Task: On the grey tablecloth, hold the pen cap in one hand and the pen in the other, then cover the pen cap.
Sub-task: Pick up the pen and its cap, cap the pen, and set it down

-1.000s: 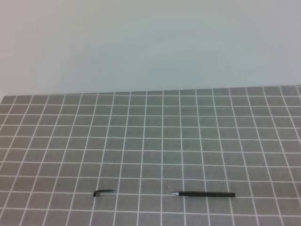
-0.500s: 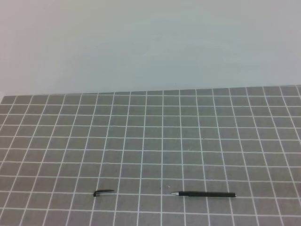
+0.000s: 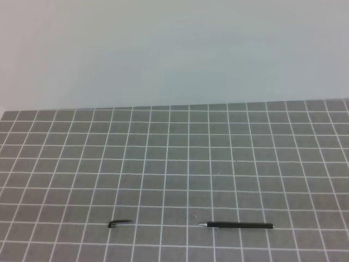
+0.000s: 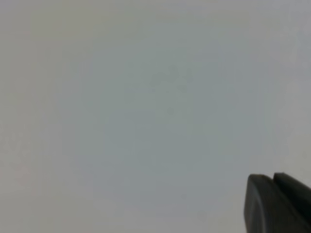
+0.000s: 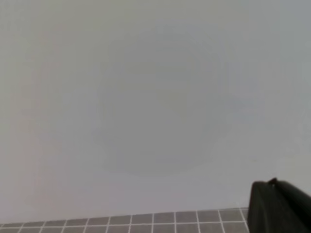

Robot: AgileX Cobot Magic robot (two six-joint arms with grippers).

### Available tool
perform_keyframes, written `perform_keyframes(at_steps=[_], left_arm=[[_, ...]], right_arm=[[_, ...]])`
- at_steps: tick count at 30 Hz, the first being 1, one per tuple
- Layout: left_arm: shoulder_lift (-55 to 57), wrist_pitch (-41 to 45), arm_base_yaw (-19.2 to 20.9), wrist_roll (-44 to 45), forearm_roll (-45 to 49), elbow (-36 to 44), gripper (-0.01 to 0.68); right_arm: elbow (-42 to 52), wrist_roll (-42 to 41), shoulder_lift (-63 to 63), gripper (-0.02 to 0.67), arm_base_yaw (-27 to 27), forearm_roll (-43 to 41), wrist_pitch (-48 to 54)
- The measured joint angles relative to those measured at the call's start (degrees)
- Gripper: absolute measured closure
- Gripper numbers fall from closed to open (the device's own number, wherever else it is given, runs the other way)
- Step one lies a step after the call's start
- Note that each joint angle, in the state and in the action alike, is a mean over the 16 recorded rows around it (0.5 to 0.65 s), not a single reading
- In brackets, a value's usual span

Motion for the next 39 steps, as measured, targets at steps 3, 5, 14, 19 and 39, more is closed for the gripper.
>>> perform_keyframes(at_steps=[3,5,14,19,39], left_arm=[[0.00,-0.02,0.00,0.00,0.00,0.00,0.672],[0.00,-0.04,0.00,0.00,0.00,0.00,0.672],[0.00,-0.10,0.00,0.07,0.25,0.00,0.673],[0.00,-0.10,0.00,0.15,0.45,0.00,0.673],[0.00,0.15,0.00,1.16,0.65,0.09,0.675]], right_arm=[[-5.22,-0.52,2.65,0.650,0.00,1.76,7.23],[-8.66,-1.81,5.30,0.650,0.00,3.57,11.87],[-23.41,-15.63,24.65,0.650,0.00,16.07,26.41],[-31.25,-26.12,36.97,0.650,0.00,21.57,32.36],[-47.58,-45.49,70.22,0.650,14.26,16.99,49.31]])
